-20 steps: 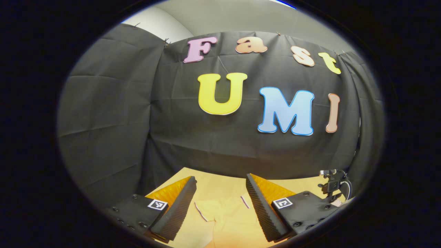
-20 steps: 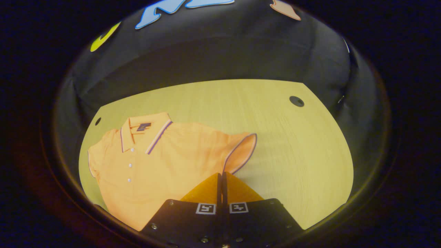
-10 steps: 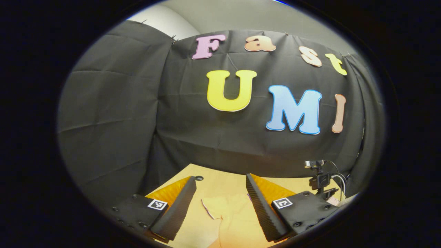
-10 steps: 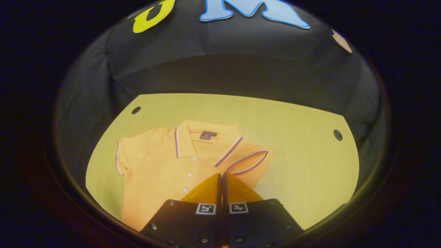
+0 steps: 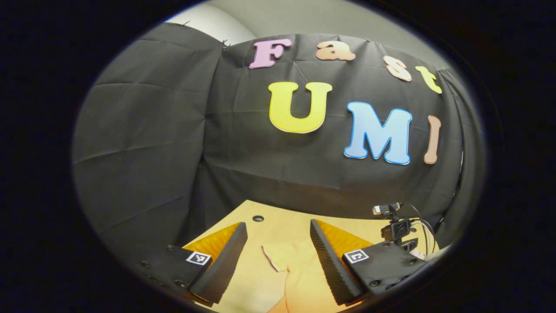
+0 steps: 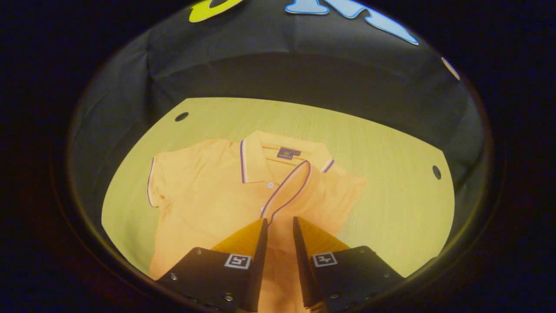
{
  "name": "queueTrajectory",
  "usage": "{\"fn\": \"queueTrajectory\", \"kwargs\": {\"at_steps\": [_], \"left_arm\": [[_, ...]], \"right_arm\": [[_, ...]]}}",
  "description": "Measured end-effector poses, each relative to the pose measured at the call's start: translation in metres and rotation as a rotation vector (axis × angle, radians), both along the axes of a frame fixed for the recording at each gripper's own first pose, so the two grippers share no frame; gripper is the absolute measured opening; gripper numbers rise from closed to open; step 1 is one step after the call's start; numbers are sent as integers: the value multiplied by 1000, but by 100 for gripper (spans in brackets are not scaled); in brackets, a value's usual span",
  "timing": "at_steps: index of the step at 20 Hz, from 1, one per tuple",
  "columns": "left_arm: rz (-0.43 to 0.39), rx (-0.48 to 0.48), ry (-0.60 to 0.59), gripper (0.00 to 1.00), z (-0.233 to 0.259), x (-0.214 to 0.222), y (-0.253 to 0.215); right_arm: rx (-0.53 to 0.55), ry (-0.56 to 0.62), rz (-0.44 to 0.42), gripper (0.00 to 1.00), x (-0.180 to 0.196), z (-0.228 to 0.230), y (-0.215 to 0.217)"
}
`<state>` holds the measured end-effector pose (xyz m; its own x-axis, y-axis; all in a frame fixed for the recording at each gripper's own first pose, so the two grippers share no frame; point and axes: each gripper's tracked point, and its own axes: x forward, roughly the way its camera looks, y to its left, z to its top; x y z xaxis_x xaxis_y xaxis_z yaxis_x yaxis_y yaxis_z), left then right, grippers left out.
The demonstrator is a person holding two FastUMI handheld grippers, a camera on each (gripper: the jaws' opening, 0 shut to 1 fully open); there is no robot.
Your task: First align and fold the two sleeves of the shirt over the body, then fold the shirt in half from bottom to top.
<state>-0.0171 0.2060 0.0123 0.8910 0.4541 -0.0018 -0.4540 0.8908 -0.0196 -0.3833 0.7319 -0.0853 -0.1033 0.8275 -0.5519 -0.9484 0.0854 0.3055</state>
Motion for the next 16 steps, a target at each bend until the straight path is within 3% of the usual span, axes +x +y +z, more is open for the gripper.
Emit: {"fn": "queueTrajectory", "kwargs": {"at_steps": [7,13,14,16], "left_arm": [[-60,-20,66,94,-35,31,16],[-125,-38,182,96,-99,80,40],[-137,-48,203,96,-111,89,43],[-153,-68,247,94,-137,106,51]], "right_arm": [[46,36,-40,37,0,16,-32],[101,100,-93,37,-8,32,-85],[107,113,-102,32,-10,35,-95],[110,137,-118,32,-16,36,-115]]}}
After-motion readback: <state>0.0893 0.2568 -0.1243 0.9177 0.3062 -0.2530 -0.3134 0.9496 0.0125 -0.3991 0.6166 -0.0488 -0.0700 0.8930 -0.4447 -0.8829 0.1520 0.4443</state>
